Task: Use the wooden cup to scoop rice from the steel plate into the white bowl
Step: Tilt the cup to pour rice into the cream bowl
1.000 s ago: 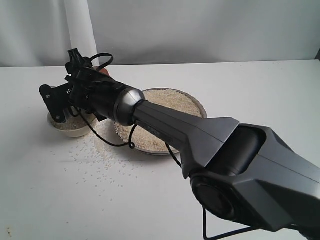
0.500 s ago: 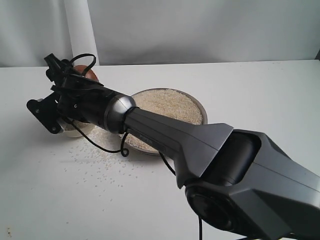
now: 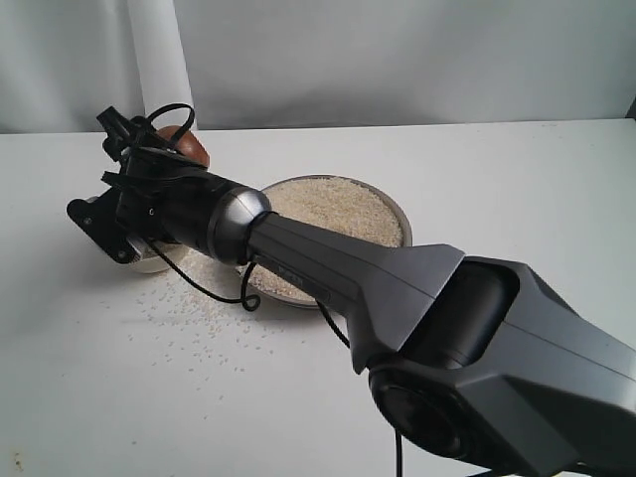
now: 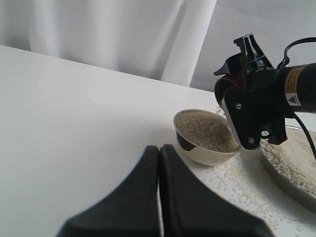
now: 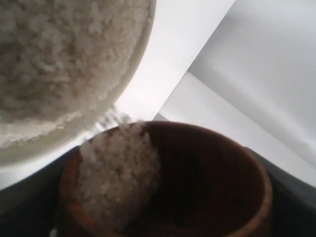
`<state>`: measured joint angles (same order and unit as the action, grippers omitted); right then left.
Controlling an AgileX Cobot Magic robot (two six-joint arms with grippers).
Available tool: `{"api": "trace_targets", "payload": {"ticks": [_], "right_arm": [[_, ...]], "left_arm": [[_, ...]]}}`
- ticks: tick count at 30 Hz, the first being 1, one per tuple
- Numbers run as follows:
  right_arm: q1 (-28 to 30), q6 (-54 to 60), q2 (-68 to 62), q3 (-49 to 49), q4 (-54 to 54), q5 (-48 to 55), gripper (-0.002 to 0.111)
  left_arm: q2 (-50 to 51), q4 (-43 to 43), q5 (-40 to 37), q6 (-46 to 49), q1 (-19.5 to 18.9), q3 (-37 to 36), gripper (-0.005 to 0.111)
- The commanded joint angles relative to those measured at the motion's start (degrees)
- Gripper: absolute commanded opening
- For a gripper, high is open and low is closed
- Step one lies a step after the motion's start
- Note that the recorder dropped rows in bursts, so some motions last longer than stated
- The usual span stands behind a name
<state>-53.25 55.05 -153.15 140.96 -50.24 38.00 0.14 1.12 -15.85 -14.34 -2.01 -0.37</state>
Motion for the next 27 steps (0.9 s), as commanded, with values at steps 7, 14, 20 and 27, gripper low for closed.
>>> {"api": "trace_targets", "payload": {"ticks": [7,14,20,27], "right_arm": [[0.04,6.63,1.69,0.74,-2.22,-0.45,0.000],[0.04,6.63,2.69,0.74,-3.76,-2.86,0.000],[0.04,6.63,3.34,0.74,-3.44,-3.27,0.000],[0.04,6.63,3.59,0.74,-3.29,-4.33,0.000]], "left_arm": [[-0.14,-0.09,0.57,-0.22,0.27,0.37,0.000],[-0.14,-0.09,0.57,-0.22,0.27,0.37,0.000],[-0.14,-0.09,0.57,-0.22,0.27,0.37,0.000],[-0.14,-0.09,0.57,-0.22,0.27,0.37,0.000]]}}
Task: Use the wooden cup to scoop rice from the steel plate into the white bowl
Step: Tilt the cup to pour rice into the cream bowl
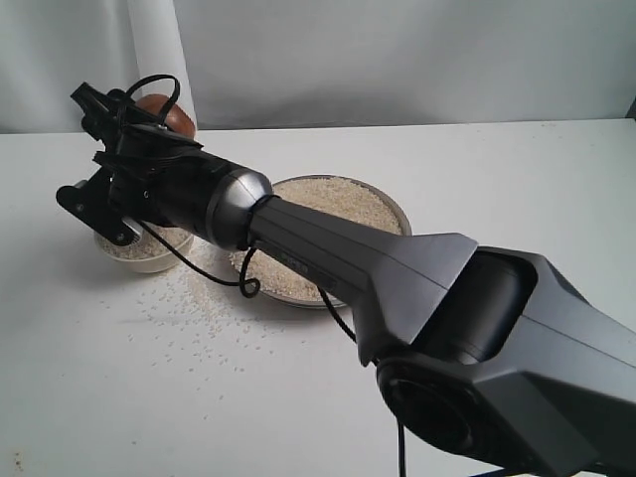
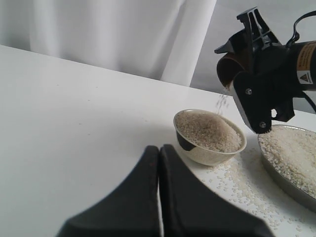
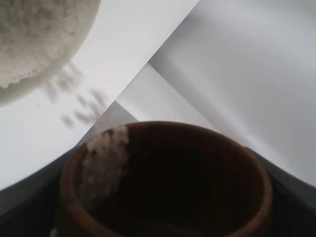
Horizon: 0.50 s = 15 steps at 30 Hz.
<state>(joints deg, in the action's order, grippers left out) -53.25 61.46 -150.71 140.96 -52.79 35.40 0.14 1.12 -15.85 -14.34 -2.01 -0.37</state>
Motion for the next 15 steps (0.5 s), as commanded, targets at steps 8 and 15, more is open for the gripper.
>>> {"api": "trace_targets", "payload": {"ticks": [8,15], "right_arm": [[0.15,2.80,1.15,-0.10,0.90,-0.17,0.000],[0.15,6.80,1.29,-5.01,-5.48,0.25,0.000]], "left_arm": [[-0.14,-0.09,0.57,-0.22,0.27,0.37,0.000],[-0.14,-0.09,0.57,-0.22,0.27,0.37,0.000]]}}
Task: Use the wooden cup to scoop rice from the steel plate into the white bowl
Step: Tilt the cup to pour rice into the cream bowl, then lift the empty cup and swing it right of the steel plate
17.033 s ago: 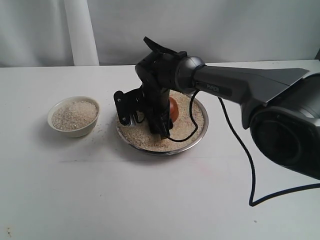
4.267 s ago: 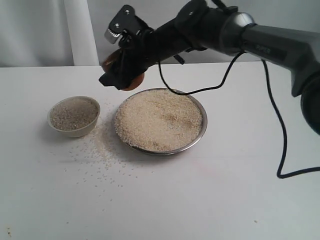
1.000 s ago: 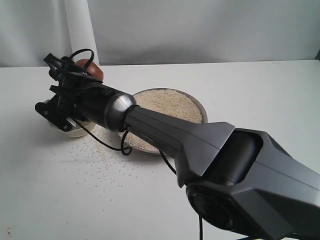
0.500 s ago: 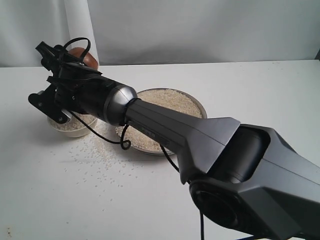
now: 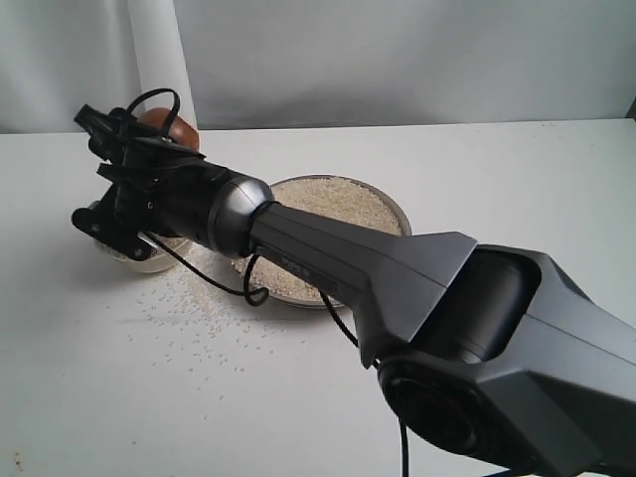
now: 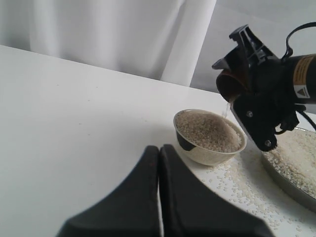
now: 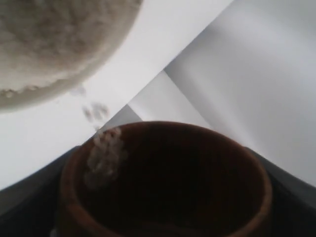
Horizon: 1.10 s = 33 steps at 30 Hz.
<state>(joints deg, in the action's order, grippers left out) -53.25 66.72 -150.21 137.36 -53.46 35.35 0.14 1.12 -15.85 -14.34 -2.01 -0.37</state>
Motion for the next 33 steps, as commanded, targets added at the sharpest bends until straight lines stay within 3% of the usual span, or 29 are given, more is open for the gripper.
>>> {"api": "trace_targets", "payload": {"ticks": [1,16,21,25,29,33], "right_arm": [[0.15,1.18,1.13,-1.41,-5.12,0.19,0.000],[0.15,-3.38,4.59,-1.41,2.06,-0.09,0.000],[0.66,-22.30,5.56,-1.41,8.48,0.18,0.000],[1.85,-33.18,7.88,-1.30,11.20,6.32,0.000],[3.99,-35.93,11.61,-1.30,18.84,12.88,0.000],[7.45,-36.02,16.65,-1.30,34.36,14.96,0.000]], "left_arm": [[-0.14,-0.09,0.57,-0.22,0.27,0.37,0.000],[-0.14,-0.09,0.57,-0.22,0.27,0.37,0.000],[-0.14,-0.09,0.57,-0.22,0.27,0.37,0.000],[-0.14,-0.09,0.57,-0.22,0.27,0.37,0.000],[-0.14,-0.09,0.57,-0.22,0.27,0.37,0.000],[-0.14,-0.09,0.57,-0.22,0.27,0.37,0.000]]}}
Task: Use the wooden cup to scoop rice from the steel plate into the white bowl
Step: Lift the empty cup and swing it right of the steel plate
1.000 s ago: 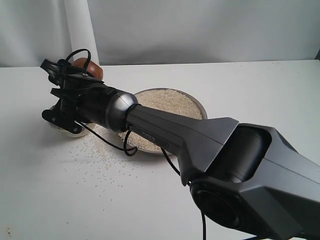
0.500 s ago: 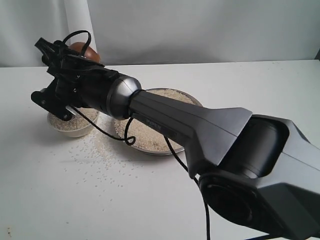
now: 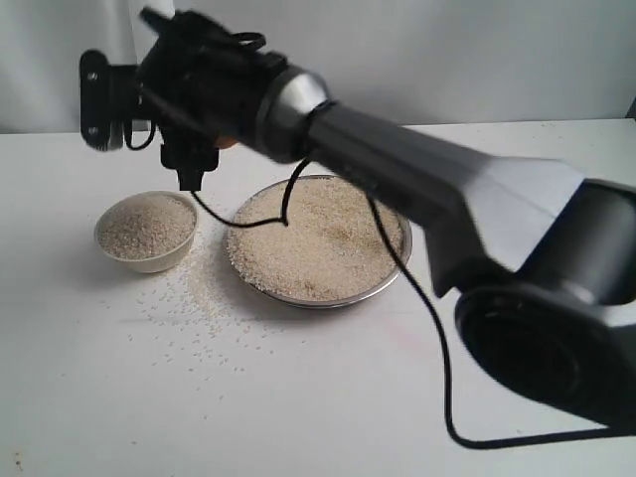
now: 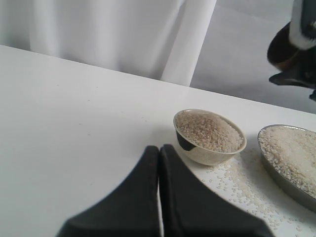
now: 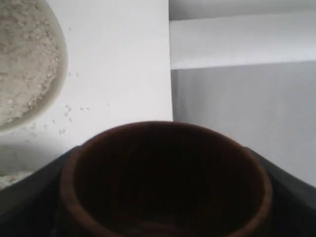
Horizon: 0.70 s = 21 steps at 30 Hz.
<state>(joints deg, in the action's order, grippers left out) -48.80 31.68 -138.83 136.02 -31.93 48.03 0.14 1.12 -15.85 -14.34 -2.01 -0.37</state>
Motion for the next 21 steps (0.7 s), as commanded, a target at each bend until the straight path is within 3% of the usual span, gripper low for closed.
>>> {"api": "trace_targets", "payload": {"ticks": [1,5,10,14,18,21], "right_arm": [[4.00,-0.98,6.66,0.04,16.67,2.27,0.000],[7.40,-2.22,11.68,0.04,25.79,4.04,0.000],[13.86,-2.84,19.46,0.04,30.86,19.43,0.000],[20.31,-3.54,23.20,-1.14,39.05,21.93,0.000],[23.89,-0.35,28.03,-14.32,40.23,21.93,0.000],[27.49,1.79,33.68,-33.79,41.68,15.65,0.000]], "left_arm": [[-0.14,-0.09,0.57,-0.22,0.27,0.37,0.000],[-0.14,-0.09,0.57,-0.22,0.27,0.37,0.000],[-0.14,-0.09,0.57,-0.22,0.27,0.37,0.000],[-0.14,-0.09,0.57,-0.22,0.27,0.37,0.000],[-0.14,-0.09,0.57,-0.22,0.27,0.37,0.000],[-0.14,-0.09,0.57,-0.22,0.27,0.37,0.000]]}}
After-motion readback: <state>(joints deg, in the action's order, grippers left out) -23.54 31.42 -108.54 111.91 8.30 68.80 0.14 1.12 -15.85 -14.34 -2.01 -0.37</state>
